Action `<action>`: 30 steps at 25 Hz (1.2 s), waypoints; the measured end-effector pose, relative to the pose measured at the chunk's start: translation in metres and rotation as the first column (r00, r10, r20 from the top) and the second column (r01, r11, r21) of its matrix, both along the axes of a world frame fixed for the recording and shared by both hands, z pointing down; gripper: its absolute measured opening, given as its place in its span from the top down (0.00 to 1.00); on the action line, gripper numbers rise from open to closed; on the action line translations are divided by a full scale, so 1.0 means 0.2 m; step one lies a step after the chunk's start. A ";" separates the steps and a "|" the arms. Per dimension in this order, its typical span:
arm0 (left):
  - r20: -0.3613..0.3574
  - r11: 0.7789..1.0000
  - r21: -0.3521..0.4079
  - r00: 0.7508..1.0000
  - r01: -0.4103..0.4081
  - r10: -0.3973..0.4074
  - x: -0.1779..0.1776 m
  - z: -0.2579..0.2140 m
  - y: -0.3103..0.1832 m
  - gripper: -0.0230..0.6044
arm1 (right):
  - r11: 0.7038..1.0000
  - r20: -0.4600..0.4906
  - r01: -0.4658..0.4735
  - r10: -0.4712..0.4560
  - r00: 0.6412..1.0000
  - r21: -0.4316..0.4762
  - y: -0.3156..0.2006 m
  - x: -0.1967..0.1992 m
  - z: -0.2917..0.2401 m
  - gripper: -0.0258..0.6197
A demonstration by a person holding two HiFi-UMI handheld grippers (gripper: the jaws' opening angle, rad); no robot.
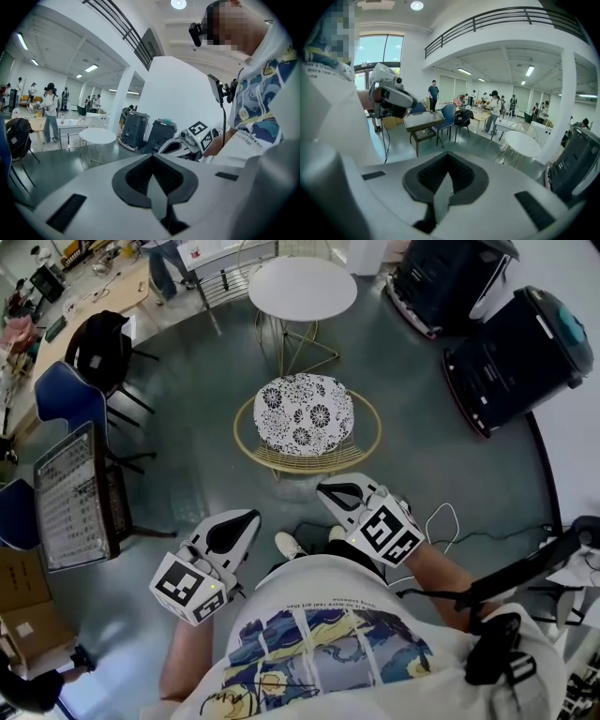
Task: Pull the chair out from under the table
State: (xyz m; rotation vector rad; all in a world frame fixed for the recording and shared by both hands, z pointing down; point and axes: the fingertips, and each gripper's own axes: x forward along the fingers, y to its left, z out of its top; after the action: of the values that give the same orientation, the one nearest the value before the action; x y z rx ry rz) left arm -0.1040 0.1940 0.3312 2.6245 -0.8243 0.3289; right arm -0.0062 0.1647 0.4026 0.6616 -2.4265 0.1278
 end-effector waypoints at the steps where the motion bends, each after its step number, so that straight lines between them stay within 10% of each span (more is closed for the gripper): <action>1: 0.002 1.000 0.001 1.000 -0.009 0.009 0.05 -0.01 0.00 0.95 | 1.000 0.007 -0.005 0.005 1.000 0.004 0.00 0.03 -0.02 0.94; 10: -0.002 0.994 0.026 0.994 -0.108 0.108 0.53 -0.09 0.02 0.95 | 0.998 0.048 -0.040 0.037 0.998 0.053 0.07 0.40 -0.15 0.94; 30: 0.107 0.993 -0.064 0.988 -0.103 0.109 0.93 0.19 0.06 0.95 | 0.999 0.092 -0.043 0.040 0.995 0.033 0.13 0.82 0.01 0.95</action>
State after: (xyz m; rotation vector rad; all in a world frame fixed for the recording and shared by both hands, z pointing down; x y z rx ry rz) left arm 0.0814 0.2068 0.3693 2.6201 -0.6996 0.5228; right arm 0.1568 0.1915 0.4045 0.7364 -2.5082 0.1352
